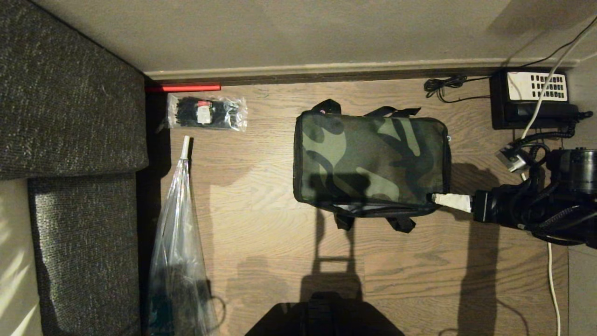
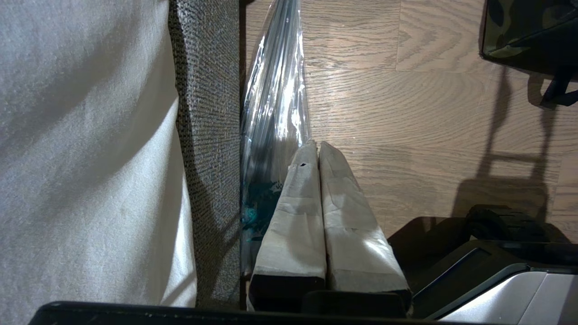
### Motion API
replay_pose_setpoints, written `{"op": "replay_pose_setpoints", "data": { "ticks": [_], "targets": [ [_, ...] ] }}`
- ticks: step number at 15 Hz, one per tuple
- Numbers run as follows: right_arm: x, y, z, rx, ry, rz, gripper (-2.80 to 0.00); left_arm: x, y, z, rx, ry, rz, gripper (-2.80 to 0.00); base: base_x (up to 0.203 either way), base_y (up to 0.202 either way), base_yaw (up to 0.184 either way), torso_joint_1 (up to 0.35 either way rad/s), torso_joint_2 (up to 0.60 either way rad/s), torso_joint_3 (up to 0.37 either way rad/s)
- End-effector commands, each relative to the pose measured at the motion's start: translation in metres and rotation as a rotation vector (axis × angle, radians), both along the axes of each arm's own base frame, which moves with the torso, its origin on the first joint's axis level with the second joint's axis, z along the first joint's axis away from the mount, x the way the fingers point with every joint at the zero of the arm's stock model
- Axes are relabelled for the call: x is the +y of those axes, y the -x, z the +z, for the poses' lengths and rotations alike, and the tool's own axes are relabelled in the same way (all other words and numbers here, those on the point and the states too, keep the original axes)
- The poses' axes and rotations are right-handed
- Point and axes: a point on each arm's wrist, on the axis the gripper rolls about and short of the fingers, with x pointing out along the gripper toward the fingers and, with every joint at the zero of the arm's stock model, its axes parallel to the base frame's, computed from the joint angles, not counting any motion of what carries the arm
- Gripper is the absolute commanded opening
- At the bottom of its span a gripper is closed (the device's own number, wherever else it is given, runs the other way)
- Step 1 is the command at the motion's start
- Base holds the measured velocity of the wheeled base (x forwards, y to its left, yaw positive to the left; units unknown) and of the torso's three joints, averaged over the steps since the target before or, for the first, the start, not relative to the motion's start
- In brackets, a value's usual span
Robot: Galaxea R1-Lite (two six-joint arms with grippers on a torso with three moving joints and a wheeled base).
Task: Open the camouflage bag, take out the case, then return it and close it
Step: Open the top of the storage box
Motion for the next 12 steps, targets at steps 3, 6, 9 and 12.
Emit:
{"op": "replay_pose_setpoints", "data": {
  "ticks": [3, 6, 9, 12],
  "targets": [
    [0.017, -0.015, 0.020, -0.059, -0.205, 0.002, 0.00, 0.000, 0.000, 0.000, -0.002, 0.001, 0.001, -2.80, 0.000, 0.000, 0.000, 0.000, 0.00, 0.000],
    [0.025, -0.016, 0.020, -0.064, -0.217, 0.022, 0.00, 0.000, 0.000, 0.000, -0.002, 0.001, 0.000, -2.80, 0.000, 0.000, 0.000, 0.000, 0.00, 0.000],
    [0.027, -0.017, 0.021, -0.059, -0.231, 0.025, 0.00, 0.000, 0.000, 0.000, -0.002, 0.001, 0.001, -2.80, 0.000, 0.000, 0.000, 0.000, 0.00, 0.000],
    [0.027, -0.018, 0.037, -0.040, -0.350, -0.002, 0.00, 0.000, 0.000, 0.000, -0.002, 0.001, 0.000, -2.80, 0.000, 0.000, 0.000, 0.000, 0.00, 0.000]
  ]
}}
